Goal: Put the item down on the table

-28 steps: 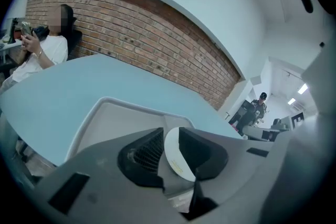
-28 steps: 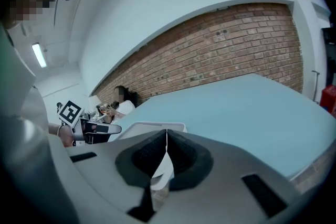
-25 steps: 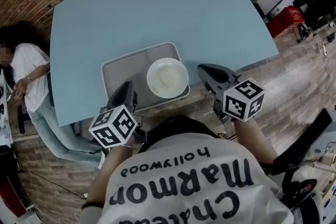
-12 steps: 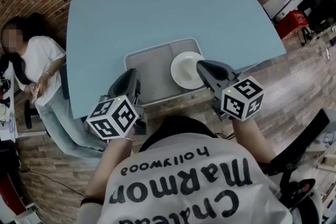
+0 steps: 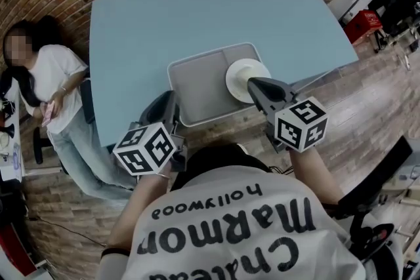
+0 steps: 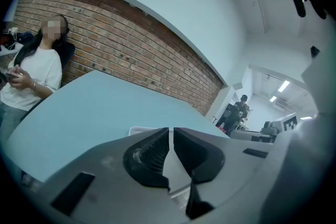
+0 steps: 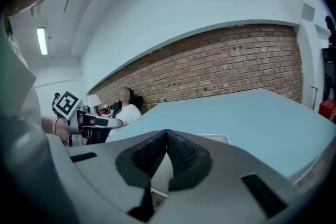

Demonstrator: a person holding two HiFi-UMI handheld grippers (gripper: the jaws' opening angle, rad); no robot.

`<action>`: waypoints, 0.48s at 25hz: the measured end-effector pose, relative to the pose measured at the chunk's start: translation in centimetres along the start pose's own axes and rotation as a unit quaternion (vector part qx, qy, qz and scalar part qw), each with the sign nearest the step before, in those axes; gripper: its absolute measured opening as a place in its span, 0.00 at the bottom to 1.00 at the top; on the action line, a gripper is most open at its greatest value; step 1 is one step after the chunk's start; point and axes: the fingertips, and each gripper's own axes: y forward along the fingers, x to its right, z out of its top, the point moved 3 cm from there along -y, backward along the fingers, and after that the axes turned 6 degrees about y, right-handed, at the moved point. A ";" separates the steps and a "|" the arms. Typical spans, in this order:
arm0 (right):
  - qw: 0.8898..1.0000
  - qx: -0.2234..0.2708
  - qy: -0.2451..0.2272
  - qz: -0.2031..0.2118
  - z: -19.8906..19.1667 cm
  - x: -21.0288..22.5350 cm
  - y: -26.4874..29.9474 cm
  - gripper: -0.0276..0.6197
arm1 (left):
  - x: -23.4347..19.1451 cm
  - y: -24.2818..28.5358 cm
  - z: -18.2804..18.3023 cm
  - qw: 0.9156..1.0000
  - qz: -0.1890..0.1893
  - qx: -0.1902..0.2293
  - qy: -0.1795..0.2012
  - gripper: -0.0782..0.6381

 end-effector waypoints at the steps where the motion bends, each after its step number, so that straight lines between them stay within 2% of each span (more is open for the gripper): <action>1: 1.000 0.001 -0.001 -0.007 -0.1 -0.2 -0.1 0.06 | -0.1 -0.2 -0.1 1.000 -0.002 -0.001 0.001 0.15; 4: 1.000 0.011 -0.002 -0.027 -0.3 -0.6 -0.4 0.06 | -0.5 -0.8 -0.2 1.000 -0.007 -0.002 0.004 0.15; 12: 0.999 0.004 0.000 -0.034 -0.7 -1.6 -0.3 0.06 | -1.1 -1.5 -0.3 1.000 -0.013 -0.002 0.005 0.15</action>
